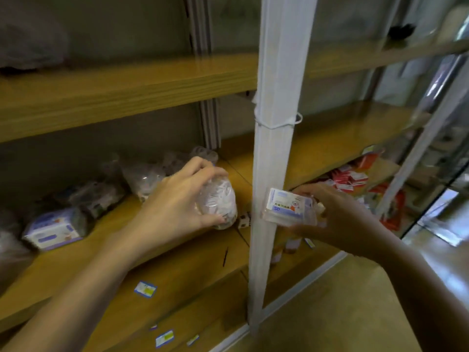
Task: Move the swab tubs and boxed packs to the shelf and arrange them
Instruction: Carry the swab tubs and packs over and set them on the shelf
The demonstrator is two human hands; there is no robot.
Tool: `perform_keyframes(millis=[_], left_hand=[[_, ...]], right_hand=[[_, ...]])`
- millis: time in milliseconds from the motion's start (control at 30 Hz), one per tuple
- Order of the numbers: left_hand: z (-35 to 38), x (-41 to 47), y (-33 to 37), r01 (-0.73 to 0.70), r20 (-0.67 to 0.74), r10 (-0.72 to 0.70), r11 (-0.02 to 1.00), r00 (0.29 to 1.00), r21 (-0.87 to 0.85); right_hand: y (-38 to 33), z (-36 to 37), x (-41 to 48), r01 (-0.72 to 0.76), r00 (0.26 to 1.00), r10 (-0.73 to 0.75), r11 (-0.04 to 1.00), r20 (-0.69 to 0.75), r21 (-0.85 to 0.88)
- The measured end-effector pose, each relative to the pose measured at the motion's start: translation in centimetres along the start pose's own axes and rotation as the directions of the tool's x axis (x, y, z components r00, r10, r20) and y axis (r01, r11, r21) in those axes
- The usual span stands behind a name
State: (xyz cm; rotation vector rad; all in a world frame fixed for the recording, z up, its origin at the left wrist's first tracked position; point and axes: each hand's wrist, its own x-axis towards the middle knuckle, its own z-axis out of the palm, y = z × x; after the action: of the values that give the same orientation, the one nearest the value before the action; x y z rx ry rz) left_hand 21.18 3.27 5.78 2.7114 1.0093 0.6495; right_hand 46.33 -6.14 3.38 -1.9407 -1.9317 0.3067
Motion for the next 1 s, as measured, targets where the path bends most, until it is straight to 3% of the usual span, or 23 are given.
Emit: perform_keyframes(millis=[267,467,1000], left_hand=[[7.8,7.5,10.2,-0.103,0.045,0.109,0.989,0.993,-0.105],[12.9,13.2,14.9,-0.056,0.022,0.059,0.994,0.998,-0.096],[18.5,26.8,12.9,0.191,-0.057,-0.19,0.982,0.98,0.007]], right_hand=[[12.4,-6.4,-3.7,-0.127,0.991,0.124,0.987,-0.043,-0.098],[19.7,-10.2,-4.5,-0.167,0.986,0.162,0.977,-0.048,-0.129],[30.4,-12.3,6.8,-0.028,0.999,0.032,0.996,0.041,-0.089]])
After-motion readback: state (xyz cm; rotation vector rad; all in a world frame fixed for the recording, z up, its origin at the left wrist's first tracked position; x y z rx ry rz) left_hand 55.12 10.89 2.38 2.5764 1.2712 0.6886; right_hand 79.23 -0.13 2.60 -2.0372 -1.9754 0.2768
